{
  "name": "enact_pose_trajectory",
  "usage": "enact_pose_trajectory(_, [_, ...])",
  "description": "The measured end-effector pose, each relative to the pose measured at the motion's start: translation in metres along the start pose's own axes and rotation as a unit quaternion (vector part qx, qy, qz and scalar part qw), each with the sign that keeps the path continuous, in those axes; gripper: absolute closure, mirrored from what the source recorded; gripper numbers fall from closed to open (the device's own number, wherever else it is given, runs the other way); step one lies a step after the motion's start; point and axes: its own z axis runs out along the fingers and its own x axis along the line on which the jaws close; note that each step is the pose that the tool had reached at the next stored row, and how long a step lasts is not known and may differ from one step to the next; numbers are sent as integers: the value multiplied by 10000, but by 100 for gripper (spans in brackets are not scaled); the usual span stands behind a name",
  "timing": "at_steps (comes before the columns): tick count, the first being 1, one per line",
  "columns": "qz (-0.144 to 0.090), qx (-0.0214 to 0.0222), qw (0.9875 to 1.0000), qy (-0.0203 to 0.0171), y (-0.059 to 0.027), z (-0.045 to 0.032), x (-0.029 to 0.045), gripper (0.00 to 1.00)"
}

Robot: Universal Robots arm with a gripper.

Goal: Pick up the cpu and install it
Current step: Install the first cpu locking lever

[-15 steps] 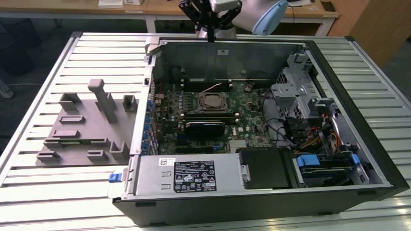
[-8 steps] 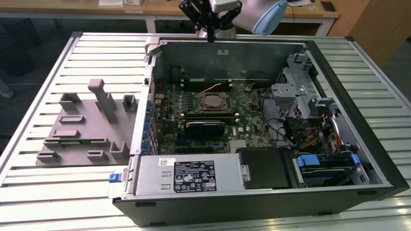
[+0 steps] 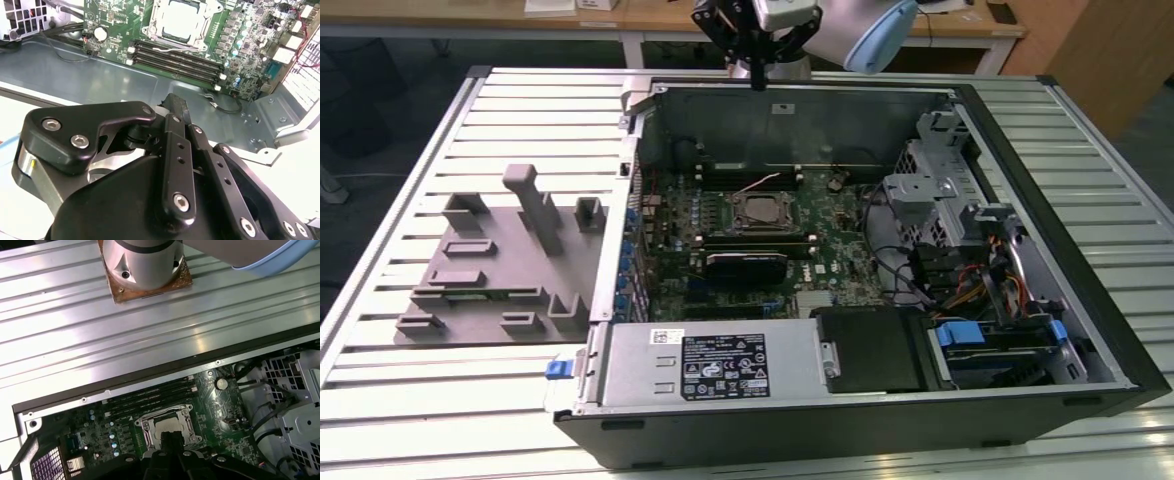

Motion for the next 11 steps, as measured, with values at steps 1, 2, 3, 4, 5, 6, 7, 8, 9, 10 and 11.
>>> enact_pose_trajectory(1, [0,0,10000,0,-1,5,0,89])
enact_pose_trajectory(2, [0,0,10000,0,-1,9,1,89])
enact_pose_trajectory(3, [0,0,10000,0,-2,14,1,89])
enact_pose_trajectory(4, [0,0,10000,0,-3,18,1,89])
enact_pose_trajectory(5, [0,1,10000,0,-3,22,2,89])
enact_pose_trajectory(6, [0,0,10000,0,-4,26,2,89])
enact_pose_trajectory(7, [0,1,10000,0,-4,29,2,89])
enact_pose_trajectory(8, [0,1,10000,0,-5,33,3,89])
enact_pose_trajectory(9, [0,1,10000,0,-5,37,3,89])
enact_pose_trajectory(10, [0,1,10000,0,-6,40,3,89])
enact_pose_trajectory(11, [0,1,10000,0,-6,44,4,89])
